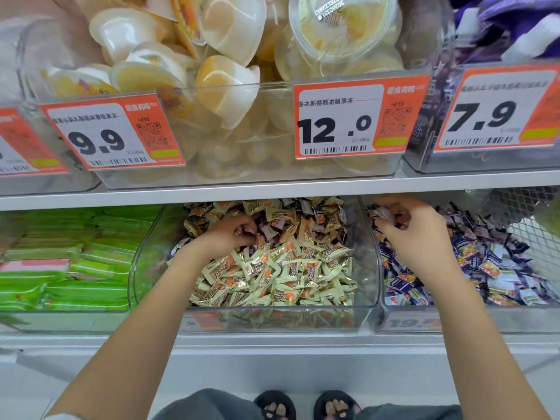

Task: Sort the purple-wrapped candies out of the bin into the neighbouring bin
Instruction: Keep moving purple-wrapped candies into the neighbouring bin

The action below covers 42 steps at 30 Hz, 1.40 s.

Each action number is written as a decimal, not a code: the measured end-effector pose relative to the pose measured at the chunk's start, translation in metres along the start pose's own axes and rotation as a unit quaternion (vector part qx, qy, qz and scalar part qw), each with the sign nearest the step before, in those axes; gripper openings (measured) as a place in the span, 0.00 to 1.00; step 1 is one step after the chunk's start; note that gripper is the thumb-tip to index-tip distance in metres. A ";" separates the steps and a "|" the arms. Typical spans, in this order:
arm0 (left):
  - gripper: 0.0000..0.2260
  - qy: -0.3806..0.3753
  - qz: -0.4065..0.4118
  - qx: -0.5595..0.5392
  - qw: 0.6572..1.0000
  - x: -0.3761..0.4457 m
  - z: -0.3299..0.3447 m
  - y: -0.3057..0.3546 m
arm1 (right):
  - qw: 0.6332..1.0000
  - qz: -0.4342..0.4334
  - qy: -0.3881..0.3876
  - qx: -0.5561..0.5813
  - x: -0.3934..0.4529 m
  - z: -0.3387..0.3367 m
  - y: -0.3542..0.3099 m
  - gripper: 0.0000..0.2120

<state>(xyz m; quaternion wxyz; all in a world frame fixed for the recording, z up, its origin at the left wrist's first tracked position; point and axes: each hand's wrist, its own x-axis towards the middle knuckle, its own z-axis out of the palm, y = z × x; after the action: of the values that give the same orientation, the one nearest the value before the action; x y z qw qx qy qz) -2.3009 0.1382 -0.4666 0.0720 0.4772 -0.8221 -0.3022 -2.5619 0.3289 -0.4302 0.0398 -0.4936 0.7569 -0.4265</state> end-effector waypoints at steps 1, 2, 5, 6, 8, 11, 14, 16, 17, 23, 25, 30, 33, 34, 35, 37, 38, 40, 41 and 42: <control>0.08 0.000 0.008 -0.014 1.000 -0.003 -0.004 0.000 | 1.000 0.002 0.000 -0.003 0.000 -0.001 0.002 0.12; 0.06 0.000 0.018 -0.030 0.999 -0.007 -0.007 0.000 | 1.000 0.005 0.001 -0.006 0.000 -0.003 0.003 0.11; 0.05 0.018 0.028 -0.082 0.996 -0.023 -0.016 0.005 | 0.999 0.034 -0.032 -0.020 -0.002 -0.006 0.009 0.10; 0.05 0.025 0.025 -0.104 0.994 -0.029 -0.018 0.006 | 0.997 0.048 -0.058 -0.034 -0.003 -0.006 0.010 0.11; 0.06 0.032 0.014 -0.145 0.989 -0.041 -0.024 0.010 | 0.994 0.050 -0.076 -0.061 -0.004 -0.007 0.008 0.11; 0.05 0.051 0.022 -0.168 0.984 -0.059 -0.033 0.022 | 1.000 -0.012 0.002 -0.009 -0.009 -0.006 -0.010 0.08; 0.05 0.055 0.049 -0.199 0.977 -0.076 -0.037 0.041 | 0.994 -0.052 0.024 0.093 -0.017 -0.001 -0.033 0.05; 0.04 0.051 0.069 -0.198 0.976 -0.083 -0.034 0.055 | 0.988 -0.055 -0.037 0.141 -0.022 0.007 -0.048 0.10; 0.03 0.049 0.081 -0.196 0.976 -0.086 -0.031 0.062 | 0.982 -0.059 -0.085 0.160 -0.025 0.013 -0.056 0.14; 0.03 0.049 0.103 -0.240 0.964 -0.086 -0.010 0.089 | 0.968 -0.106 -0.189 0.123 -0.039 0.052 -0.072 0.19; 0.03 0.062 0.105 -0.229 0.966 -0.086 -0.009 0.088 | 0.977 -0.082 -0.178 0.083 -0.033 0.053 -0.064 0.21; 0.07 0.002 0.132 -0.243 0.961 -0.089 -0.002 0.094 | 0.928 0.003 -0.273 0.256 -0.028 0.038 -0.057 0.29; 0.06 -0.032 0.129 -0.293 0.947 -0.082 0.010 0.114 | 0.916 0.001 -0.219 0.337 -0.030 0.029 -0.055 0.19; 0.07 -0.048 0.125 -0.318 0.939 -0.079 0.014 0.122 | 0.922 0.006 -0.183 0.341 -0.029 0.024 -0.052 0.15; 0.07 -0.071 0.121 -0.343 0.929 -0.076 0.018 0.129 | 0.928 0.011 -0.154 0.338 -0.027 0.018 -0.047 0.12; 0.09 -0.134 0.102 -0.367 0.915 -0.071 0.024 0.141 | 0.937 0.028 -0.132 0.322 -0.023 0.003 -0.032 0.09; 0.11 -0.172 0.090 -0.365 0.911 -0.069 0.026 0.148 | 0.943 0.038 -0.133 0.303 -0.021 -0.006 -0.022 0.09; 0.12 -0.236 0.081 -0.350 0.903 -0.064 0.032 0.162 | 0.955 0.055 -0.139 0.257 -0.016 -0.023 -0.002 0.10; 0.13 -0.255 0.083 -0.341 0.901 -0.062 0.036 0.170 | 0.962 0.059 -0.135 0.231 -0.014 -0.030 0.008 0.11; 0.13 -0.265 0.088 -0.329 0.902 -0.059 0.040 0.179 | 0.970 0.060 -0.124 0.202 -0.011 -0.036 0.016 0.12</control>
<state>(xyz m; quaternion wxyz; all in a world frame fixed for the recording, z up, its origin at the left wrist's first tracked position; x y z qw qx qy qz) -2.4184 0.2695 -0.3878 0.0305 0.2549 -0.7033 -0.6629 -2.5849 0.3618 -0.4225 0.2581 -0.4783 0.6723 -0.5027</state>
